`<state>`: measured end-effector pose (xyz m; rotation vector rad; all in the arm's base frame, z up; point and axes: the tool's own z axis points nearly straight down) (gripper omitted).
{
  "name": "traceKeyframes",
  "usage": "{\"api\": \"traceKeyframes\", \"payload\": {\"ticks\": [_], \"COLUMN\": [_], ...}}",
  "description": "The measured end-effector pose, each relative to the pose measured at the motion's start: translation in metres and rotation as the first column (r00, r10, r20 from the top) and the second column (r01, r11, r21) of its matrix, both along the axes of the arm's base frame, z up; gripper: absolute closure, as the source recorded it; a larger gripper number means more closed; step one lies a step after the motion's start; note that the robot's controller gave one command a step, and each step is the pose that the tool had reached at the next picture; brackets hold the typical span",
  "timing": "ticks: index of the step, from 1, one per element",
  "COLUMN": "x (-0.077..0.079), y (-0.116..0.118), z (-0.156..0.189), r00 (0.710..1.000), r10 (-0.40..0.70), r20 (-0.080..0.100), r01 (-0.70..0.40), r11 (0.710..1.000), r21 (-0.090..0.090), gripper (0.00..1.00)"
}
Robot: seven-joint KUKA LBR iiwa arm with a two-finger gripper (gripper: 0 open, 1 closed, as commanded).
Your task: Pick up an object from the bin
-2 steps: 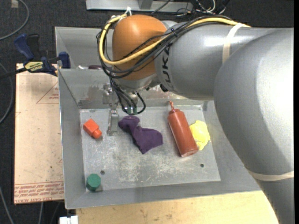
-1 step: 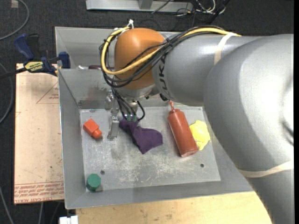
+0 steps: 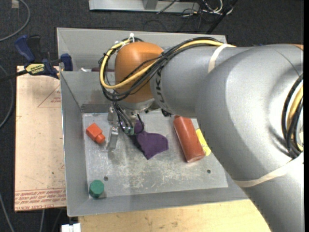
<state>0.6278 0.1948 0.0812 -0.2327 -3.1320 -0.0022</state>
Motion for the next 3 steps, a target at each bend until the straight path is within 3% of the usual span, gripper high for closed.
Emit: {"api": "traceKeyframes", "payload": {"ticks": [2, 3], "x": [0.005, 0.0053], "y": [0.0056, 0.0011], "z": [-0.0115, -0.0113], "r00": [1.0, 0.98], "r10": [0.005, 0.197], "r20": [0.008, 0.003], "r01": [-0.005, -0.197], "r11": [1.0, 0.98], "r21": [0.004, 0.001], "gripper": [0.0, 1.0]}}
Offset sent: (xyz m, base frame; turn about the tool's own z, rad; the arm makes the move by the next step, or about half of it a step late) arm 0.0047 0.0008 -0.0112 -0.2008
